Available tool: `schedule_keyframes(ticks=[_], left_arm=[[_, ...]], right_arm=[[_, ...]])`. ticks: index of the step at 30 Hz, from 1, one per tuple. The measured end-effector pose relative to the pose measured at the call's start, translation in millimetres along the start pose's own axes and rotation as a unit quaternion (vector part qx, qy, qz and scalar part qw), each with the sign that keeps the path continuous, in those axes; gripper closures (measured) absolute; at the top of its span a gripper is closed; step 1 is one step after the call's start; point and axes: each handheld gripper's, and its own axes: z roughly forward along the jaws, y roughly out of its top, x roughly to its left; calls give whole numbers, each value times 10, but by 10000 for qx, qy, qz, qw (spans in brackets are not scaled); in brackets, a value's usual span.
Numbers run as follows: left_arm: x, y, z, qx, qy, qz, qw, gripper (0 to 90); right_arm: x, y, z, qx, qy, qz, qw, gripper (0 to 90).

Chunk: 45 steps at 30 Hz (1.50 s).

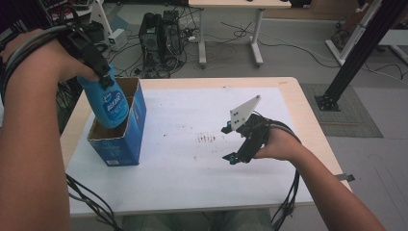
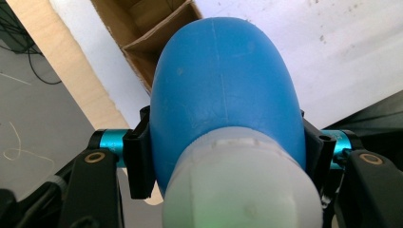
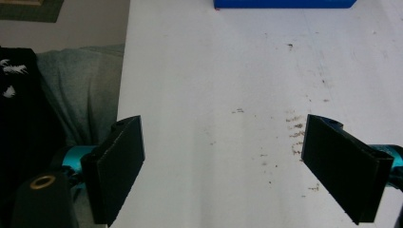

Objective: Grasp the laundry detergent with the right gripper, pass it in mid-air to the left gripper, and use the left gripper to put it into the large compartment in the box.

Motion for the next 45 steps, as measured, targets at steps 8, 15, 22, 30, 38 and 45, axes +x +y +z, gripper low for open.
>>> schedule_keyframes(ticks=[8, 15, 22, 30, 38, 45], left_arm=[[166, 55, 135, 123, 21, 336, 9994, 373], [265, 53, 328, 224, -44, 592, 9980, 373], [287, 21, 527, 367, -3, 923, 9951, 373], [258, 6, 777, 476, -111, 1169, 9919, 373], [244, 48, 1072, 649, -157, 1395, 9880, 374], [257, 66, 1323, 779, -121, 1498, 9856, 374]], right_arm=[[-31, 0, 22, 64, -64, 130, 9999, 136], [-59, -3, 80, 79, -60, 179, 9998, 136], [-46, 12, 102, 122, -32, 214, 9997, 136], [-23, 14, 100, 137, -39, 211, 9997, 136], [-6, -2, 101, 113, -46, 233, 9997, 136], [-21, -33, 131, 93, -41, 219, 9997, 136]])
